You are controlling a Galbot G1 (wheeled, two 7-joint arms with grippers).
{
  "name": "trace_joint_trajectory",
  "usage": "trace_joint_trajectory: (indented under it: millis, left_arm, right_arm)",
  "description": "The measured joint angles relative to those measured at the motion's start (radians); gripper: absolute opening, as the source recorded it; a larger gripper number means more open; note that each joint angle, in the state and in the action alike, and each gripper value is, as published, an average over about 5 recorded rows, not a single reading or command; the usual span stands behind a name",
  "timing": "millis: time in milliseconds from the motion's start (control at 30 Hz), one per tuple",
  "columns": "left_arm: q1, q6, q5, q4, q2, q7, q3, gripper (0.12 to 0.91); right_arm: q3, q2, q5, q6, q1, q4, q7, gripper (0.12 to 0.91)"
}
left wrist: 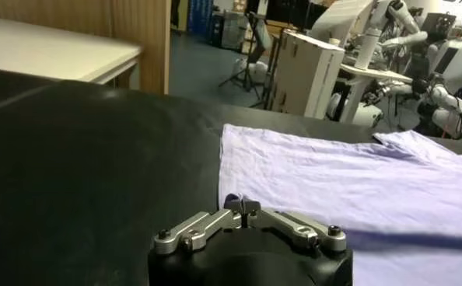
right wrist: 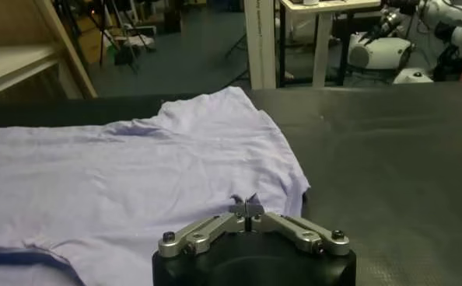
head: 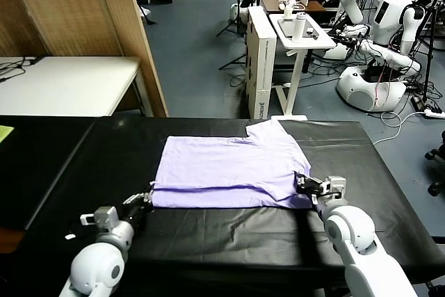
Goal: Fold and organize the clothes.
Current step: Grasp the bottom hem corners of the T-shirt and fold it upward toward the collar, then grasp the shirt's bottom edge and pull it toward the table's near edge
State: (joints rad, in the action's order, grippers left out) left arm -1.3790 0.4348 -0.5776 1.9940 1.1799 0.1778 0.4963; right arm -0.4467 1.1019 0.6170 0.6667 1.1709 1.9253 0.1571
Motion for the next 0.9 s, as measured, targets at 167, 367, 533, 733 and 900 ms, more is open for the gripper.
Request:
trace_joint_trajectory:
  millis: [167,367,533,733,900]
  left_arm:
    - [-0.014,-0.003,0.007,0.013,0.000,0.002,0.011,0.614]
    - [-0.048,0.000,0.017,0.046,0.012,0.006,0.020,0.886]
    - [-0.076,0.001,0.034,0.067,0.034,0.005,0.007,0.906]
    - [-0.092,-0.002,0.042,0.063,0.044,0.004,0.004,0.907]
    - [-0.104,-0.003,0.042,0.061,0.047,0.004,0.005,0.905]
  right_arm:
    - [-0.040,-0.029,-0.010,0.000,0.074,0.079,-0.013,0.859]
    - [-0.072,-0.047,-0.034,-0.007,0.165,0.140,-0.034,0.906]
    - [-0.076,-0.048,-0.042,-0.007,0.201,0.152,-0.035,0.906]
    - [-0.079,-0.048,-0.045,-0.006,0.220,0.153,-0.035,0.798]
    - [-0.082,-0.043,-0.051,-0.005,0.237,0.157,-0.035,0.564]
